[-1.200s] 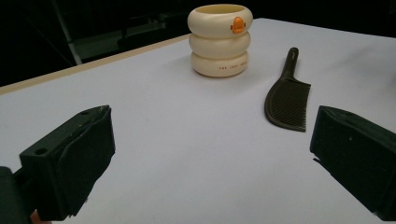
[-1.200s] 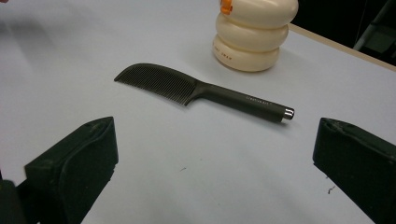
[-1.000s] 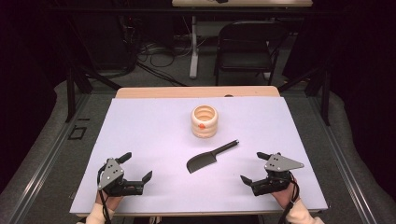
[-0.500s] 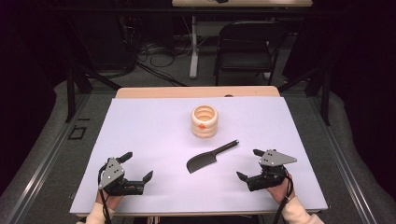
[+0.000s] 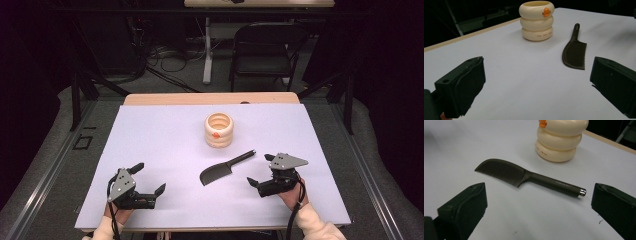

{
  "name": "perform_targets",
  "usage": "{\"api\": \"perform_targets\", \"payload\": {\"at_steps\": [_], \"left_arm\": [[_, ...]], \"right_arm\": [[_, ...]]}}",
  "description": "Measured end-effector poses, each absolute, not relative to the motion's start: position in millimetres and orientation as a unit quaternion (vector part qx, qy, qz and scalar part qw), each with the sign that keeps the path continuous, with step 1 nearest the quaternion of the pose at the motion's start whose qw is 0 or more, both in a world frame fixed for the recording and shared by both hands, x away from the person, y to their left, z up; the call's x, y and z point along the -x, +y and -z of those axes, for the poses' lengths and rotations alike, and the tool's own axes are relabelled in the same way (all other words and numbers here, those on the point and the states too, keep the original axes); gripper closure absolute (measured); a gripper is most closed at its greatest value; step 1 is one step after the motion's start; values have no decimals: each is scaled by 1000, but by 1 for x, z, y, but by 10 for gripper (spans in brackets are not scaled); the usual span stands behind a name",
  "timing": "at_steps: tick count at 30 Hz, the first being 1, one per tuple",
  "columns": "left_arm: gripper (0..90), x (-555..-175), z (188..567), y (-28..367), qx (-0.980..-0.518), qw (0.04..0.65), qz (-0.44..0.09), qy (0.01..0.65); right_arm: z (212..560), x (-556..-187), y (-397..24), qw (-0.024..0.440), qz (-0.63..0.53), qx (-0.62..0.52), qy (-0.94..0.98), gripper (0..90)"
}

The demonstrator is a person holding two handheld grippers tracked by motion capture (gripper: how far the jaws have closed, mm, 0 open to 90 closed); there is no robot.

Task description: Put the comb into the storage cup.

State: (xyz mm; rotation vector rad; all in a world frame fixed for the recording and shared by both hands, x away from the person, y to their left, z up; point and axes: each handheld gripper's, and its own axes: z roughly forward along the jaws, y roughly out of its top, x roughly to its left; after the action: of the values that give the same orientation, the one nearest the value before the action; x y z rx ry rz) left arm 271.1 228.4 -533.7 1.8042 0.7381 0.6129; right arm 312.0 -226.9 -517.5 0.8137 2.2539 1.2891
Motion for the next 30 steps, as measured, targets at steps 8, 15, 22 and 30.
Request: {"api": "perform_targets", "payload": {"at_steps": [8,15,22,30], "left_arm": [[0,-271,534,228,-755,522,-254,306],[0,-271,534,226,-760,518,-252,301],[0,-272,534,226,-759,517,-253,303],[0,-272,534,225,-760,517,-252,301]], "right_arm": [[517,-324,-219,207,-462,-283,815,0],[519,-338,-215,201,-458,-292,815,0],[520,-349,-212,193,-458,-292,817,0],[520,-357,-208,185,-454,-300,818,0]]}}
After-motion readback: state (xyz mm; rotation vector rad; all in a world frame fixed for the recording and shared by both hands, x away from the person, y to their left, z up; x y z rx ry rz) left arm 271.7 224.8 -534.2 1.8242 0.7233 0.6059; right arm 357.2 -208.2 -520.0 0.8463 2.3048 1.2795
